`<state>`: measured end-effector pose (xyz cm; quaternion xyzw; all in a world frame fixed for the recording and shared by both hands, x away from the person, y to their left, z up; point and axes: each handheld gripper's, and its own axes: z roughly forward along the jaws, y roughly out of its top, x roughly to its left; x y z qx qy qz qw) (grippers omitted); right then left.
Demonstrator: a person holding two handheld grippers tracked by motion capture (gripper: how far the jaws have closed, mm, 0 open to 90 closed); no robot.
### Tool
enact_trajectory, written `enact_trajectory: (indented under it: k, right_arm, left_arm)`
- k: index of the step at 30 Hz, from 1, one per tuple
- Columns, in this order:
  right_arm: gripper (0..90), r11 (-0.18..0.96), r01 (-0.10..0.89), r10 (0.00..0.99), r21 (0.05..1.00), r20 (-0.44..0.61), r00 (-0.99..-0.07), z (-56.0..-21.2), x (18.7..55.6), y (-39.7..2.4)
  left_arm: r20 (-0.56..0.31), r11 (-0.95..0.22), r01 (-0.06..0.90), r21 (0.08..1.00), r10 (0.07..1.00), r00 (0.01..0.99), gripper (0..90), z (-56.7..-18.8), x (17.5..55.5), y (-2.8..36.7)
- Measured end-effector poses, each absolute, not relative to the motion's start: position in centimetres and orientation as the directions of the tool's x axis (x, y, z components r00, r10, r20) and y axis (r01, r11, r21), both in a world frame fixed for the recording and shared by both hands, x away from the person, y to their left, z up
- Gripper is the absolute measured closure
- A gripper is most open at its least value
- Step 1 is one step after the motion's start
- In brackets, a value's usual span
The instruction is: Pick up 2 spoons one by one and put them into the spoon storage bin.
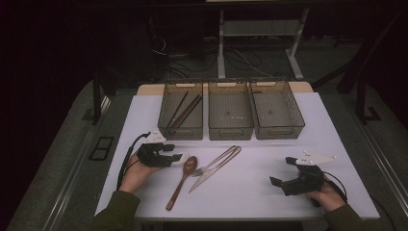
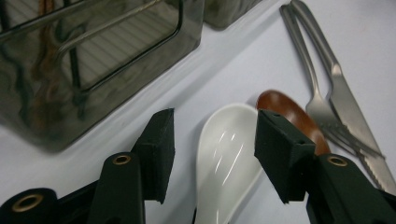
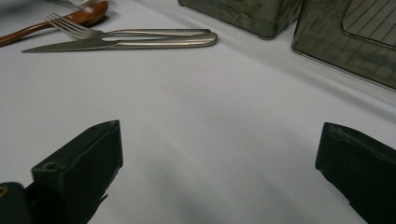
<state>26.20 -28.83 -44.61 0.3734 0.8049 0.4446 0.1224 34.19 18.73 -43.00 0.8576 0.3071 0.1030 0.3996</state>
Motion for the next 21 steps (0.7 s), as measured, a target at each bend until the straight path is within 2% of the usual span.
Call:
enact_trajectory:
  k: [21]
  right_arm:
    - [0.4, 0.328, 0.491, 0.71, 0.807, 0.133, -0.692, -44.6, 26.1, -28.8]
  left_arm:
    - [-0.077, -0.566, 0.482, 0.669, 0.593, 0.802, 47.3, -44.2, 34.4, 17.7]
